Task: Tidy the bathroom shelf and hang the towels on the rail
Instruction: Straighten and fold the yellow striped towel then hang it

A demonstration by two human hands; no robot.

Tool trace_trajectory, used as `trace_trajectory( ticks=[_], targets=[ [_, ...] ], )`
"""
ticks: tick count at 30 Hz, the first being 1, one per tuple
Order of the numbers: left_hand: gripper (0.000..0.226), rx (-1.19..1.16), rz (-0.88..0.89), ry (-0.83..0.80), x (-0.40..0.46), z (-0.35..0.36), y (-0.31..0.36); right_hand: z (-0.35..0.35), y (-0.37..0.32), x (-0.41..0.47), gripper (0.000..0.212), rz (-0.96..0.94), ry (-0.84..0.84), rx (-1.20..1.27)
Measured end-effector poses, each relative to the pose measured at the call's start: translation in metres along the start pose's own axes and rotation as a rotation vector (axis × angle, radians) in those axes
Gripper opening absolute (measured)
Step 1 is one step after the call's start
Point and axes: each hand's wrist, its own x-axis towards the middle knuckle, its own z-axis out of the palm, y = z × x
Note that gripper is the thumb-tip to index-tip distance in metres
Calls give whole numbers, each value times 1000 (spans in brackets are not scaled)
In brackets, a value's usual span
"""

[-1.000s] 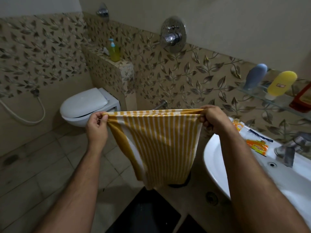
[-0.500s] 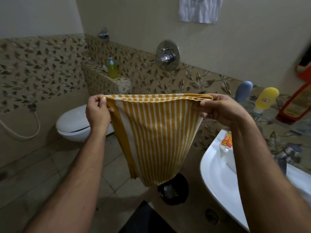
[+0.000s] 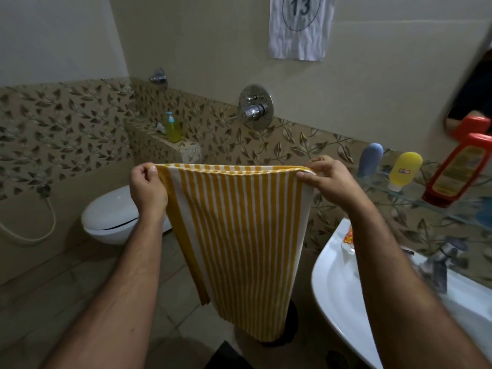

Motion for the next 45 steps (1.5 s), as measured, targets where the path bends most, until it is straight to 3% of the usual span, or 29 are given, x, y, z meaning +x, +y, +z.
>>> trace_trajectory(
  ticks=[3,8,12,20,22,23,24,26,28,31,35,45],
  targets=[
    [27,-7,-18,5,-4,4,-5,12,5,-2,9,-13,3,287],
    [29,23,50,-9,-5,15,6,23,7,12,14,78,193,585],
    [30,28,110,-84,-10,21,13,17,2,21,18,98,275,603],
    [31,66,134,-77,-14,31,18,4,-8,21,14,203,229,644],
    [31,75,132,-86,-14,34,22,0,-9,18,12,188,133,692],
    [30,70,127,-95,-12,35,24,-4,-8,17,24,175,44,678],
    [30,53,120,-106,-11,36,26,-9,-6,16,33,175,-56,616],
    [28,-22,106,-144,-8,37,30,-15,-7,16,33,204,-192,375],
    [25,-143,73,-205,-4,39,33,-18,-5,18,27,278,-136,231],
    [15,-326,-45,-341,2,38,36,-16,-3,19,21,331,-1,468],
    [11,-490,-173,-513,9,30,39,-14,-9,15,16,263,-47,687],
    [10,-475,-111,-354,17,23,20,-10,-26,25,35,184,116,700]
  ],
)
